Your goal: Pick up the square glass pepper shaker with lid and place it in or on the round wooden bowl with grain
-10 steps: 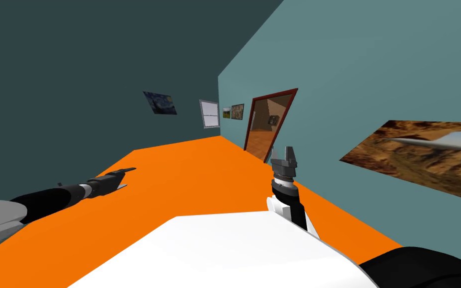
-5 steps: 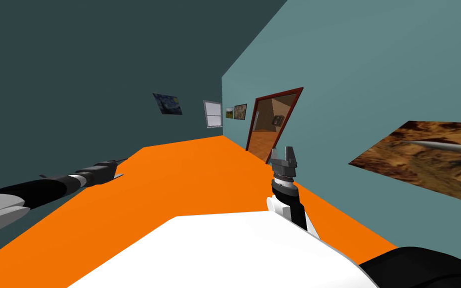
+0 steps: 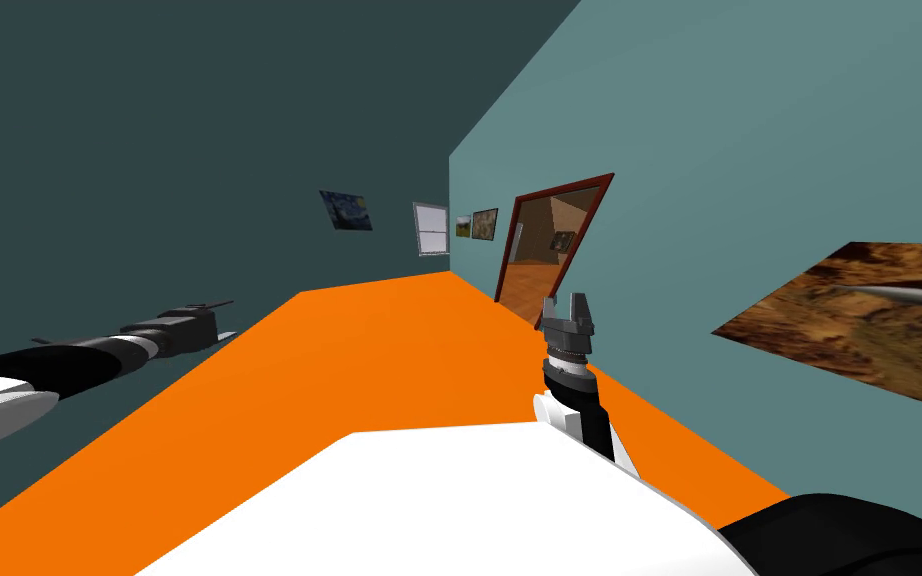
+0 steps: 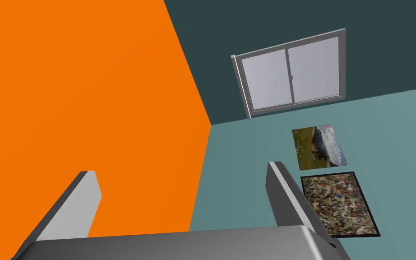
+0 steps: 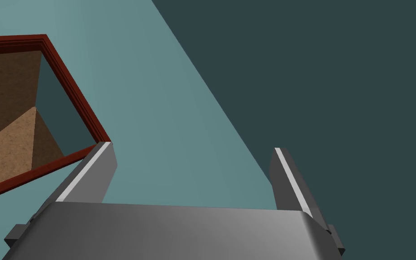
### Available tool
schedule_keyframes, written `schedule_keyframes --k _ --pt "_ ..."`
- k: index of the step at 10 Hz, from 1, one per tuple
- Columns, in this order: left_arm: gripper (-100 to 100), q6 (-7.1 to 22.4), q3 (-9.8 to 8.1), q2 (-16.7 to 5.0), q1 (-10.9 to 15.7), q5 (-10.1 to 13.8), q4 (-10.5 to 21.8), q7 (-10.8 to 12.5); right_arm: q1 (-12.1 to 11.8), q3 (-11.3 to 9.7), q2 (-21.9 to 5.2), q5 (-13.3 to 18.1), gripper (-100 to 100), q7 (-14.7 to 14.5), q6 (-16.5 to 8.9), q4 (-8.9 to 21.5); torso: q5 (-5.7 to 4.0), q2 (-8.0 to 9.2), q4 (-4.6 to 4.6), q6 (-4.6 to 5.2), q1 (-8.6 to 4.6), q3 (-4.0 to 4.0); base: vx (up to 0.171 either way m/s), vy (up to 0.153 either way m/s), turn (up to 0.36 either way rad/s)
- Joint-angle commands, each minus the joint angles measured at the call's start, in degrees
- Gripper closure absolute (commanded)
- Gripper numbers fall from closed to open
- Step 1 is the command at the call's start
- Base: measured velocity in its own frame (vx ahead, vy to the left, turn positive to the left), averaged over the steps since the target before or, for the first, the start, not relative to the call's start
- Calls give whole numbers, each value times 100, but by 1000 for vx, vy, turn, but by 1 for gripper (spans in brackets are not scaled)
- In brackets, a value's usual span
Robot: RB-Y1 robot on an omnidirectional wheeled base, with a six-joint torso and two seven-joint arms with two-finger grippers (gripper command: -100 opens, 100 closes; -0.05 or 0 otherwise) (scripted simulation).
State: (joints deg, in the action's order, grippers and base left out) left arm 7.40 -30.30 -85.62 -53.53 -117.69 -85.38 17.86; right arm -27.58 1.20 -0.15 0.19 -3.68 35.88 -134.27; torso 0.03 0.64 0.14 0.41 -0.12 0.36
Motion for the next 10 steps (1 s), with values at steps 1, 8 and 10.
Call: schedule_keyframes --k 1,8,10 --pt "-100 -61 -229 122 21 286 20 -243 0 0 0 0 0 0 0 0 0 0 0 0 0 0 -60 -71 106" --pt "-100 -370 -812 659 640 1361 235 -1008 0 0 0 0 0 0 0 0 1 -12 -3 7 10 -6 -39 -37 57" --pt "-100 -534 -1091 918 871 1622 359 -1255 0 0 -1 0 0 0 0 0 4 -22 -6 7 20 -14 2 -4 12"
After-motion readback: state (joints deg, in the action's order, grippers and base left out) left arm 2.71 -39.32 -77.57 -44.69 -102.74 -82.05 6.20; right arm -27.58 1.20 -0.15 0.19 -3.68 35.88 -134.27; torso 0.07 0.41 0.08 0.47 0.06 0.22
